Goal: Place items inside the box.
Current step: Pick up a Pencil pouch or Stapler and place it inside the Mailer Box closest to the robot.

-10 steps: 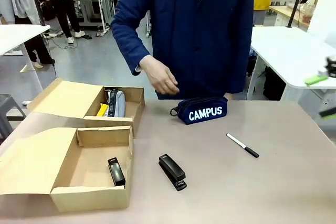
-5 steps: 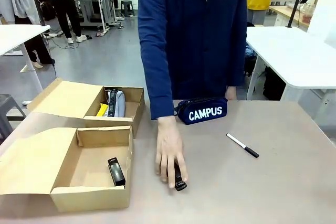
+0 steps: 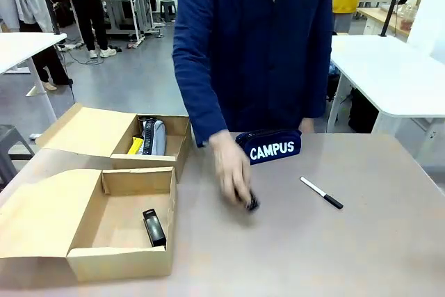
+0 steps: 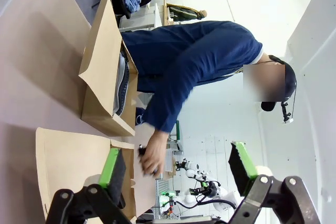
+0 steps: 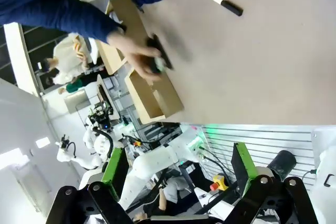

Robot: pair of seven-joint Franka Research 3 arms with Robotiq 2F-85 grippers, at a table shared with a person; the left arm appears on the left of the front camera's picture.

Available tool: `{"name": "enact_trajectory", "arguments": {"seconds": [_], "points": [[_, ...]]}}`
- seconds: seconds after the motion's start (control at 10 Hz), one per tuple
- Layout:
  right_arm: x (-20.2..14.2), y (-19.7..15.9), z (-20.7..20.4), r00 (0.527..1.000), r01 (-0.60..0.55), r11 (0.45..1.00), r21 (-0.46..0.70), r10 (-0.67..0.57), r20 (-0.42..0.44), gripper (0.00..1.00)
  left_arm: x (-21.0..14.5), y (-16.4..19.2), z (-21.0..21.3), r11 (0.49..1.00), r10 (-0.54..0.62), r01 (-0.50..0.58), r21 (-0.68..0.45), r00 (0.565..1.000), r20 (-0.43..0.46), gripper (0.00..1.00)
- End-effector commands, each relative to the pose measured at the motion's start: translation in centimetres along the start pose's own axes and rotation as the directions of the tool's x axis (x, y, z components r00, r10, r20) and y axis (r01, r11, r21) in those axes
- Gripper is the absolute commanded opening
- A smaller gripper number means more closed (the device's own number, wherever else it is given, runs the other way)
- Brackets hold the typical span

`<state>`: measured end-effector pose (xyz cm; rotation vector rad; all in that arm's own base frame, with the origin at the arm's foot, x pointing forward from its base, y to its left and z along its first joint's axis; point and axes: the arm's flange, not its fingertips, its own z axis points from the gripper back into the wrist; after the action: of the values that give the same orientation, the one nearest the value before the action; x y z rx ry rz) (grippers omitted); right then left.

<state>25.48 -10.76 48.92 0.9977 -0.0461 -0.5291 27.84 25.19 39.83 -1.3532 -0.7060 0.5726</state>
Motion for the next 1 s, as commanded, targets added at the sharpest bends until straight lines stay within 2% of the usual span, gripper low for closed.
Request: {"name": "enact_trajectory", "arguments": {"seconds": [0.0, 0.9], "points": [[0.21, 0.01, 0.21, 1.0, -0.01, 1.0, 0.025, 0.01, -0.004, 1.0, -0.37, -0.1, -0.11, 1.0, -0.008, 0.008, -0.012, 1.0, 0.0, 1.0], [0.21, 0.01, 0.21, 1.0, -0.01, 1.0, 0.025, 0.01, -0.004, 1.0, -0.37, -0.1, -0.11, 1.0, -0.008, 0.008, -0.012, 1.0, 0.0, 1.0]]}}
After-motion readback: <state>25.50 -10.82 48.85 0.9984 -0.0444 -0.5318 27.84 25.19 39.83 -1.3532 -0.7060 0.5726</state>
